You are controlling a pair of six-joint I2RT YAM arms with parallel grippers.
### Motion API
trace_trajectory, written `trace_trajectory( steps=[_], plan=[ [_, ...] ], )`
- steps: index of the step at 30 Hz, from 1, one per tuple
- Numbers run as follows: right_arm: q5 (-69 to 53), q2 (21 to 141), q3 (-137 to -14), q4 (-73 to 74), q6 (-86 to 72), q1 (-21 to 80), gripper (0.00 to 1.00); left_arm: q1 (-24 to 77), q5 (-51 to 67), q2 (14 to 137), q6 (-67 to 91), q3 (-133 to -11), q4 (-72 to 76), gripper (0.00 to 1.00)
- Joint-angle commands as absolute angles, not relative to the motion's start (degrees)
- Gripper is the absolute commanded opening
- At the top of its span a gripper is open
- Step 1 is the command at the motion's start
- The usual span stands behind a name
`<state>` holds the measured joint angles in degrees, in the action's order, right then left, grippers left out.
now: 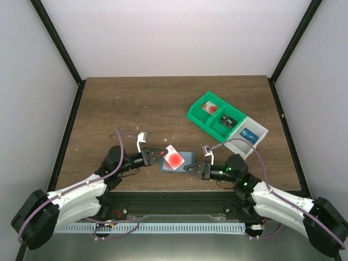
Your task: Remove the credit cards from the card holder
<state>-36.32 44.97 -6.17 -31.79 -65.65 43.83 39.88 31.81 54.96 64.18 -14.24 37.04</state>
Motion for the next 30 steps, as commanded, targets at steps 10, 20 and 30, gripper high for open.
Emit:
trace_trajectory(
  steps=[10, 20, 30],
  plan=[
    [-24.3, 53.6, -13.3, -41.2, -75.1, 47.9, 0.34, 39.6, 23.2, 55.0, 74.1, -8.4, 51.0, 0.0],
    [-20.1, 56.4, -16.2, -41.0, -76.9, 50.6, 0.21, 39.7, 21.7, 54.3, 76.3, -6.4, 53.3, 0.0],
    [-19.7, 57.1, -16.1, -41.3, -78.0, 51.6, 0.18, 39.7, 20.4, 52.6, 76.4, -5.5, 52.3, 0.0]
  ],
)
